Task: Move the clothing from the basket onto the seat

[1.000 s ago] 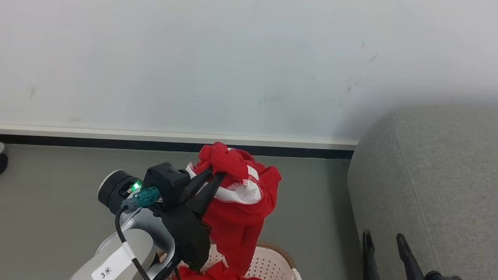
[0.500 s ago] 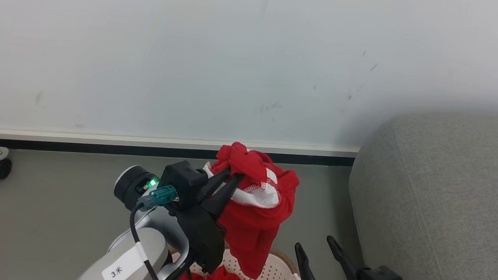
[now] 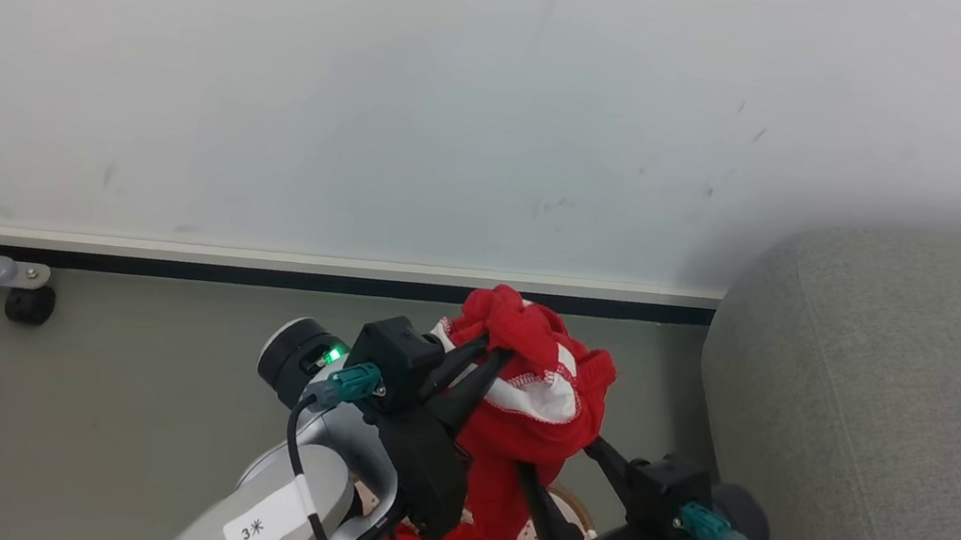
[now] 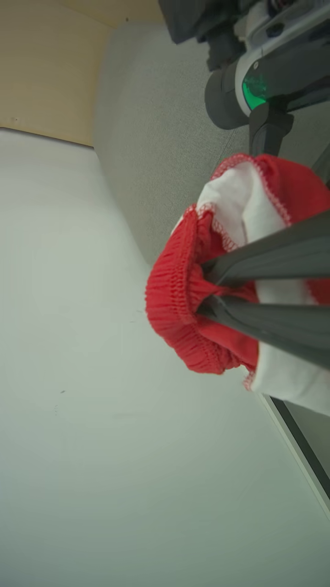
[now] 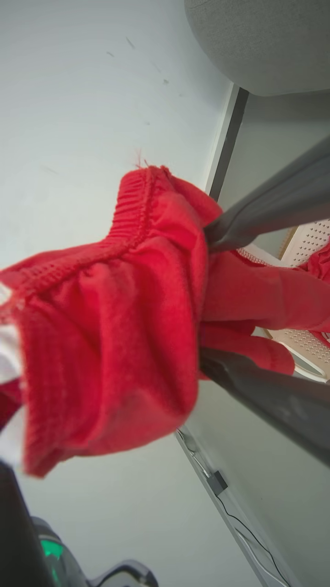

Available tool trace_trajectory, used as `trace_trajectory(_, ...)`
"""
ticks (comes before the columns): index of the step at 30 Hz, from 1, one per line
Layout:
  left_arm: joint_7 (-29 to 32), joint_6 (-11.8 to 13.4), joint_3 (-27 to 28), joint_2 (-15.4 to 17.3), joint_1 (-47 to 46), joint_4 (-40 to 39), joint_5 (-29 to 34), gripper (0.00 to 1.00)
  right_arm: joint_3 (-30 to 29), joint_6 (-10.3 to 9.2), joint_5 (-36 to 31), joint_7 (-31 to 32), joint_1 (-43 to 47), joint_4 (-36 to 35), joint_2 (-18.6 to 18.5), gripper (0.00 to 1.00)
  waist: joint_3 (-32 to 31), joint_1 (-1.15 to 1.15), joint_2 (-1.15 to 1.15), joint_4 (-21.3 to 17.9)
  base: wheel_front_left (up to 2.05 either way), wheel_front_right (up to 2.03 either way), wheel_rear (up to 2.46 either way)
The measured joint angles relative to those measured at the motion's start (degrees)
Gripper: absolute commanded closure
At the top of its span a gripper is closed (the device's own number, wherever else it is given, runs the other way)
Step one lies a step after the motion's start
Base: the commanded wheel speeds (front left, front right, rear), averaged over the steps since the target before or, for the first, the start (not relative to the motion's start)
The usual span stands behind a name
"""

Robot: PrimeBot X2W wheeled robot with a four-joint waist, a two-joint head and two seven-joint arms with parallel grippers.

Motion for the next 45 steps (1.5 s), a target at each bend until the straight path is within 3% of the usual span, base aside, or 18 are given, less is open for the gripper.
trace_trajectory(9,1.5,0.0,-0.9,-0.1,0.0,-2.6,-1.8,1.0,3.5,-2.03,3.7,0.0,-4.9,3.7,-0.1,0.0,0.3,0.0,0.0,0.4,0.0,0.0,0.0)
trace_trajectory(10,1.5,0.0,-0.9,-0.1,0.0,-2.9,-1.9,1.0,3.8,-2.23,4.1,-0.1,-5.5,3.9,-0.1,0.07,0.4,0.0,0.0,0.4,0.0,0.0,0.0)
trace_trajectory(11,1.7,0.0,-0.9,-0.2,0.0,-3.1,-2.1,1.0,4.1,-2.49,4.6,-0.1,-5.9,4.1,-0.1,0.39,0.4,0.0,0.0,0.4,0.0,0.0,0.0)
trace_trajectory(12,1.9,0.0,-0.9,-0.2,0.0,-3.3,-2.1,1.0,4.4,-2.52,5.0,-0.2,-6.3,4.3,-0.1,0.61,0.4,0.0,0.0,0.4,0.0,0.0,0.0)
trace_trajectory(13,1.9,0.0,-0.9,-0.2,0.0,-3.3,-2.2,1.0,4.6,-2.66,5.2,-0.2,-6.5,4.6,-0.1,0.71,0.5,0.0,0.0,0.4,0.0,0.0,0.0)
trace_trajectory(14,2.0,0.0,-0.9,-0.2,0.0,-3.3,-2.4,1.0,4.8,-2.75,5.4,-0.3,-6.7,4.9,-0.1,1.0,0.5,0.0,0.0,0.4,0.0,0.0,0.0)
trace_trajectory(21,2.4,1.2,0.6,0.2,1.1,-3.3,-3.1,1.0,5.1,-3.01,6.6,-0.8,-7.3,6.7,-0.1,1.0,0.8,0.0,0.0,-0.4,0.0,0.0,0.0)
trace_trajectory(22,2.4,1.5,0.9,0.4,1.3,-3.3,-3.3,0.68,5.1,-3.04,6.8,-0.8,-7.3,6.9,-0.1,1.0,0.9,0.0,0.0,-0.6,0.0,0.0,0.0)
trace_trajectory(23,2.4,1.6,1.2,0.5,1.4,-3.2,-3.5,0.52,5.0,-3.26,7.1,-0.8,-7.3,7.0,-0.1,1.0,0.9,0.0,0.0,-0.8,0.0,0.0,0.0)
trace_trajectory(25,2.4,1.8,1.8,0.7,1.4,-3.2,-3.6,0.05,4.6,-3.31,7.4,-0.9,-7.3,7.4,-0.1,1.0,1.0,0.0,0.0,-1.3,0.0,0.0,0.0)
trace_trajectory(26,2.4,2.1,2.1,0.8,1.5,-3.2,-3.6,0.0,4.5,-3.45,7.5,-0.9,-7.3,7.7,-0.1,1.0,1.1,0.0,0.0,-1.5,0.0,0.0,0.0)
trace_trajectory(36,0.1,3.0,4.2,2.1,3.5,-3.5,-5.3,0.0,1.9,-3.5,7.5,-1.4,-7.4,9.1,-0.3,1.0,1.4,0.0,0.0,-4.8,0.0,0.0,0.0)
trace_trajectory(45,-2.4,3.0,3.7,3.3,7.0,-5.1,-5.3,0.0,-0.3,-4.43,7.5,-1.4,-6.8,7.9,-3.4,1.0,1.6,0.0,0.0,-9.8,0.0,0.0,0.0)
